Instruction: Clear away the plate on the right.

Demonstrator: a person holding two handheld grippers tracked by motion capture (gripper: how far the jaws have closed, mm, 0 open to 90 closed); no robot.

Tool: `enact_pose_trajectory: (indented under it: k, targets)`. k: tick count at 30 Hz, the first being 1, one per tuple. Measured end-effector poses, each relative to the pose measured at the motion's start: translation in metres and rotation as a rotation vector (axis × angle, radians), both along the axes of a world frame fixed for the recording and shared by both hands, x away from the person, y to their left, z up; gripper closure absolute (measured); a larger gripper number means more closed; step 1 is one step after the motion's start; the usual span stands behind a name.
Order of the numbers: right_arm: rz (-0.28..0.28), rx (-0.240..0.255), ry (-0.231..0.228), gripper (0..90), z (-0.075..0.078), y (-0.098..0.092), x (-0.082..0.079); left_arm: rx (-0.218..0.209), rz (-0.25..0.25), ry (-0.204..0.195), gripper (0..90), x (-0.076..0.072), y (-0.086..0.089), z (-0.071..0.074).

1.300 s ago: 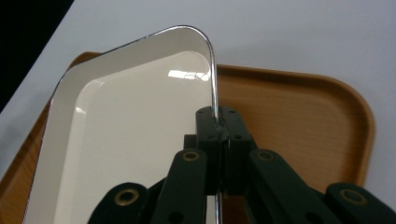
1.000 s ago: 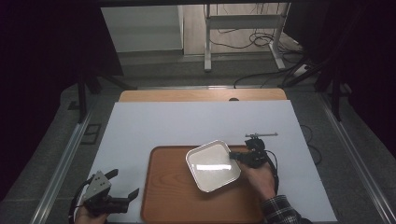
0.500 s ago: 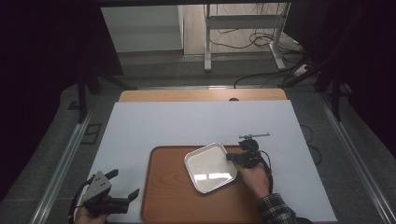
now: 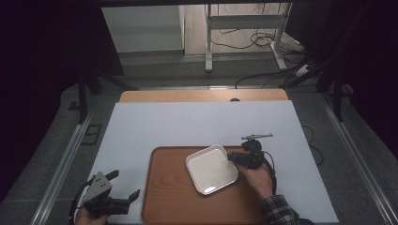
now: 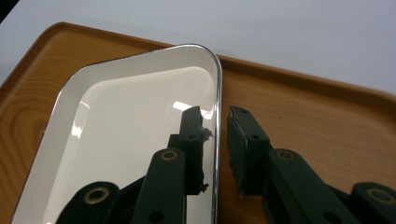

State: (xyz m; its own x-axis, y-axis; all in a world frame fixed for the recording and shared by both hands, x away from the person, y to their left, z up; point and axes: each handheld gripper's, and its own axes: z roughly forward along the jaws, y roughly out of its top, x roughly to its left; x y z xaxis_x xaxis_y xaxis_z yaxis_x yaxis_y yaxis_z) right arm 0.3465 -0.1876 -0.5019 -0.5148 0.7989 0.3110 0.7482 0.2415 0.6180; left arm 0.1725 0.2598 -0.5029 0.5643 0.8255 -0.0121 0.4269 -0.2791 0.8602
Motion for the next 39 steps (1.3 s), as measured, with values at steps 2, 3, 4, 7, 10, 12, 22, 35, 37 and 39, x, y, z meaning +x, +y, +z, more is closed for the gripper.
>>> enact_pose_trajectory:
  k: [2, 3, 4, 7, 10, 12, 22, 35, 37, 39]
  targets:
    - [0.028, 0.011, -0.045, 82.3, 0.007, -0.004, -0.005, -0.002, -0.001, -0.002, 0.1, 0.000, 0.000, 0.000]
    - [0.035, 0.012, -0.058, 84.6, 0.009, -0.005, -0.006, -0.002, -0.001, -0.002, 0.1, 0.000, 0.000, 0.000]
    - [0.035, 0.012, -0.058, 84.6, 0.009, -0.005, -0.006, -0.001, -0.001, -0.003, 0.1, 0.000, 0.000, 0.000]
    - [0.083, 0.017, -0.100, 89.2, 0.017, -0.005, -0.016, 0.001, -0.003, -0.003, 0.1, 0.000, 0.000, 0.000]
    - [0.139, -0.019, -0.127, 89.3, 0.021, 0.001, -0.031, 0.000, -0.005, -0.004, 0.1, 0.000, 0.000, 0.000]
    - [0.167, -0.046, -0.138, 89.3, 0.023, 0.004, -0.039, 0.002, -0.007, -0.005, 0.1, 0.000, 0.000, 0.000]
    - [0.261, -0.066, -0.152, 89.3, 0.026, 0.016, -0.065, 0.004, -0.007, -0.006, 0.1, 0.000, -0.001, 0.000]
    - [0.387, -0.139, -0.102, 89.3, 0.007, 0.034, -0.095, 0.006, -0.005, -0.007, 0.1, -0.001, -0.001, 0.000]
    - [0.399, -0.146, -0.094, 89.3, 0.004, 0.035, -0.097, 0.009, -0.006, -0.007, 0.1, -0.001, -0.001, 0.000]
    - [0.410, -0.156, -0.090, 89.3, 0.003, 0.037, -0.099, 0.011, -0.005, -0.008, 0.1, -0.001, -0.001, 0.000]
